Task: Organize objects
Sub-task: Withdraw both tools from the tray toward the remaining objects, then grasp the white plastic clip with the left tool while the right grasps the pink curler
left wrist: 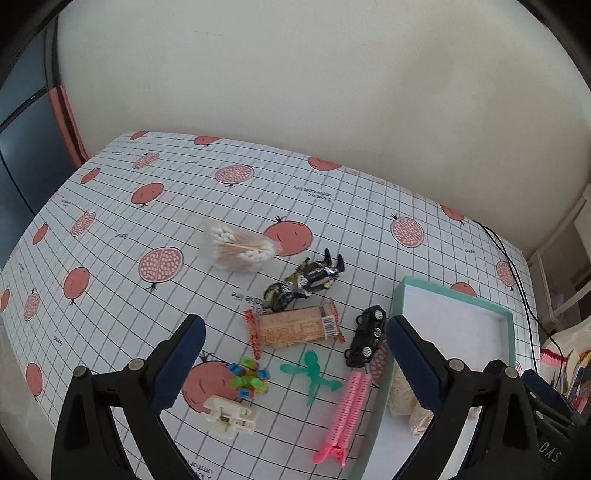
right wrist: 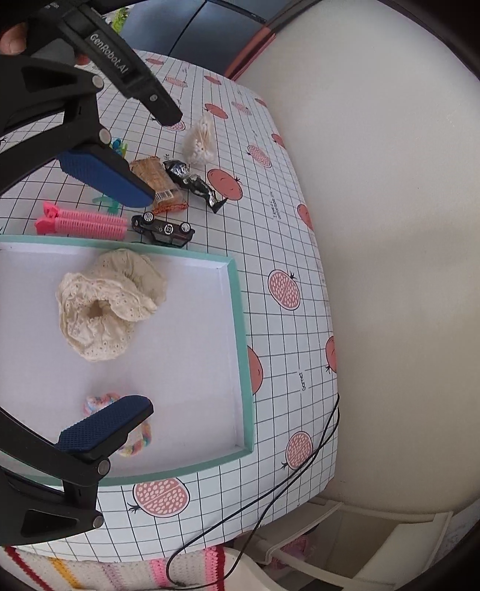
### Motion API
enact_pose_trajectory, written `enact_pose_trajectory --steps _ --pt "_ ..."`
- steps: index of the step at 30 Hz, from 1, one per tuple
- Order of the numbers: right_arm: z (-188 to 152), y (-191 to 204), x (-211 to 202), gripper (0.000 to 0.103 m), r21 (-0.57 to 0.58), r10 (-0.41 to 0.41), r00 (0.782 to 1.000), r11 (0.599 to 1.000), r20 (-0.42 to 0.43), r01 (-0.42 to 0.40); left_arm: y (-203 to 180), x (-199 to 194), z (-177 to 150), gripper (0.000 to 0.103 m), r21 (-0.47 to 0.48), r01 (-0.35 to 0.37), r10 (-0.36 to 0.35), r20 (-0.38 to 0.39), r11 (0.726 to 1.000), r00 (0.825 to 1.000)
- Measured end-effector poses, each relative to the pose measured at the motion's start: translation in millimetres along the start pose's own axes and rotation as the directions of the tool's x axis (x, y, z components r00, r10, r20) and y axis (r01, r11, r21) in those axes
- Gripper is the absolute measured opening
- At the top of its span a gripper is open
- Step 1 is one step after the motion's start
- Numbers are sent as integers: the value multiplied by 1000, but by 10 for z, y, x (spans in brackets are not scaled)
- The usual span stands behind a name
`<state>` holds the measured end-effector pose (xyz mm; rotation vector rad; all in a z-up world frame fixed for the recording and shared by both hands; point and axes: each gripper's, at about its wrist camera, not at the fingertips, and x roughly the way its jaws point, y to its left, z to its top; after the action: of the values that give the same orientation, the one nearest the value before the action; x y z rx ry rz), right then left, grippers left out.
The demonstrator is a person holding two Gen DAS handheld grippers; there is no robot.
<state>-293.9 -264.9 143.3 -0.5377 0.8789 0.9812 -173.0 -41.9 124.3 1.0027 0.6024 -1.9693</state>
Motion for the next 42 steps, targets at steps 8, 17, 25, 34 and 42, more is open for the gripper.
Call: enact_pose_trajectory --steps 8,17,25,34,42 --pt "-44 518 -24 103 -103 58 998 993 8 -57 560 -133 40 98 -75 -55 55 6 996 998" --pt "-199 995 63 101 -248 91 996 964 -14 -92 873 -24 -21 98 -82 -66 59 -83 994 995" --pt "-338 1052 345 92 -269 58 993 959 -104 -84 884 256 -172 98 -79 -53 35 -210 995 977" --pt "-484 1075 543 81 -302 10 985 951 -172 -63 877 493 -331 98 -96 -43 11 -312 994 950" --pt "-578 1135 704 67 -322 19 975 942 -222 -91 871 583 -344 98 -115 -40 -2 -349 993 937"
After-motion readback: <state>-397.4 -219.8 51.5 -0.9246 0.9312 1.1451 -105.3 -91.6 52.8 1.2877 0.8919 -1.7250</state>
